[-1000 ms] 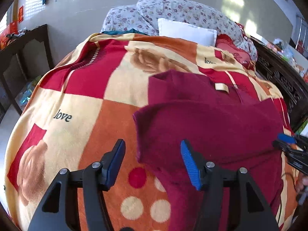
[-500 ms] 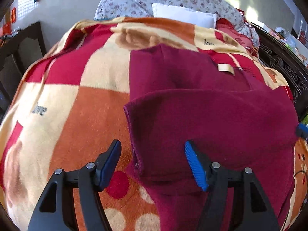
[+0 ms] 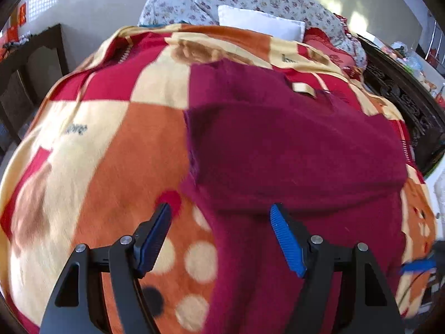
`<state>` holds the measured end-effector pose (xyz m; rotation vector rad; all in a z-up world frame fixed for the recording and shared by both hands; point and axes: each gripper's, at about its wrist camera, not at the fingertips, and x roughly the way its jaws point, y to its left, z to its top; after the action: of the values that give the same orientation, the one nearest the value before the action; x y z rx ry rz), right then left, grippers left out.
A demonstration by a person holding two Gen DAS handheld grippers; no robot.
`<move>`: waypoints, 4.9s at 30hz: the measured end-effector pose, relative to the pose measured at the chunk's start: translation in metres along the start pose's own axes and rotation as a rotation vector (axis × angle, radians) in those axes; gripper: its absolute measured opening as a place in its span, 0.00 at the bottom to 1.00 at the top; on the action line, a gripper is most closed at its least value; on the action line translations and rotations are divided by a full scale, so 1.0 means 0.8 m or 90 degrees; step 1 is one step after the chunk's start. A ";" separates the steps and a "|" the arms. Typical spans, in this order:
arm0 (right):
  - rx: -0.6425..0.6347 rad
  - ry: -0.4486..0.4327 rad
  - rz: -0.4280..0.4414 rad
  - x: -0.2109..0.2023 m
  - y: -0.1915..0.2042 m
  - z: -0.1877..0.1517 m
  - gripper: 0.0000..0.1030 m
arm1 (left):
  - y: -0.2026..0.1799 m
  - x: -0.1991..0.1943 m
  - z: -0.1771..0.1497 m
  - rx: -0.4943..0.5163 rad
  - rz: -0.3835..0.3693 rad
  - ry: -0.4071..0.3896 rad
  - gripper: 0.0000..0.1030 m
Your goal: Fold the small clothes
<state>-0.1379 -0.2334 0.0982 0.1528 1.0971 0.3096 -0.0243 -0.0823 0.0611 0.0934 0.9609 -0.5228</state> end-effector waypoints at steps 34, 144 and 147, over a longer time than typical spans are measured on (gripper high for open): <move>0.157 -0.120 -0.145 -0.149 -0.004 -0.176 0.81 | -0.032 -0.077 -0.135 0.093 0.009 0.007 0.71; 0.418 -0.299 -0.052 -0.056 -0.327 0.104 0.16 | 0.023 0.056 0.200 -0.063 -0.136 0.026 0.23; 0.425 -0.348 -0.046 -0.083 -0.321 0.089 0.43 | 0.032 0.038 0.204 -0.070 -0.178 0.012 0.41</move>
<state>-0.0586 -0.4952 0.1164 0.7450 0.6218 -0.1741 0.1248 -0.1209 0.1272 -0.1374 1.0256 -0.7249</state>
